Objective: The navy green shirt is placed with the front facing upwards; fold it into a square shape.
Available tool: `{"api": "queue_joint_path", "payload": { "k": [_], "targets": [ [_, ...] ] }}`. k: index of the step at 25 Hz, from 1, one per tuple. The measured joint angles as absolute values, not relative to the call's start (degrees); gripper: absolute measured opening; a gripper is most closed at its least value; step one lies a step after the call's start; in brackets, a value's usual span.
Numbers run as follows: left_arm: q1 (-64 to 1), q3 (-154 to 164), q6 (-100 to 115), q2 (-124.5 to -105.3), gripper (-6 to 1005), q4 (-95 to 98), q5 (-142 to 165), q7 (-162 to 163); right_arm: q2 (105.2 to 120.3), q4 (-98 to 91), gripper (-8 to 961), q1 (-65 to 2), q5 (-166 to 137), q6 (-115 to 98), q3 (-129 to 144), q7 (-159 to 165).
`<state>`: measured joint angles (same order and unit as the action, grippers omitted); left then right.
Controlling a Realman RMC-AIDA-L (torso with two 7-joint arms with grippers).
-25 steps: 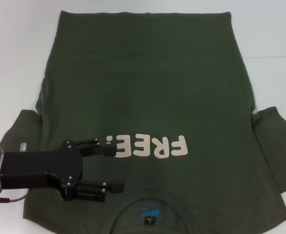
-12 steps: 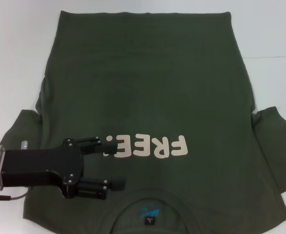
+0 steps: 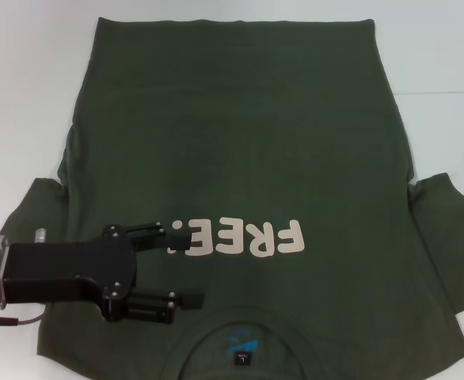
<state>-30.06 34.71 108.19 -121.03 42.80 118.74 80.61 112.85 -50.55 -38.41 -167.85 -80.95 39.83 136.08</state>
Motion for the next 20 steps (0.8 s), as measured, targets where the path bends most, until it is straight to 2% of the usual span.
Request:
{"api": "queue_joint_path", "payload": {
  "k": [13,20],
  "targets": [
    [-30.06,34.71,108.19,-121.03,917,42.80,118.74,80.60,112.74,-48.65,635,-38.20,-167.39,-78.91,39.27,136.13],
    [-30.12,34.72,108.19,-121.03,917,42.80,118.74,80.60,112.81,-48.54,596,-38.40,-167.43,-78.75,39.12,136.21]
  ]
}}
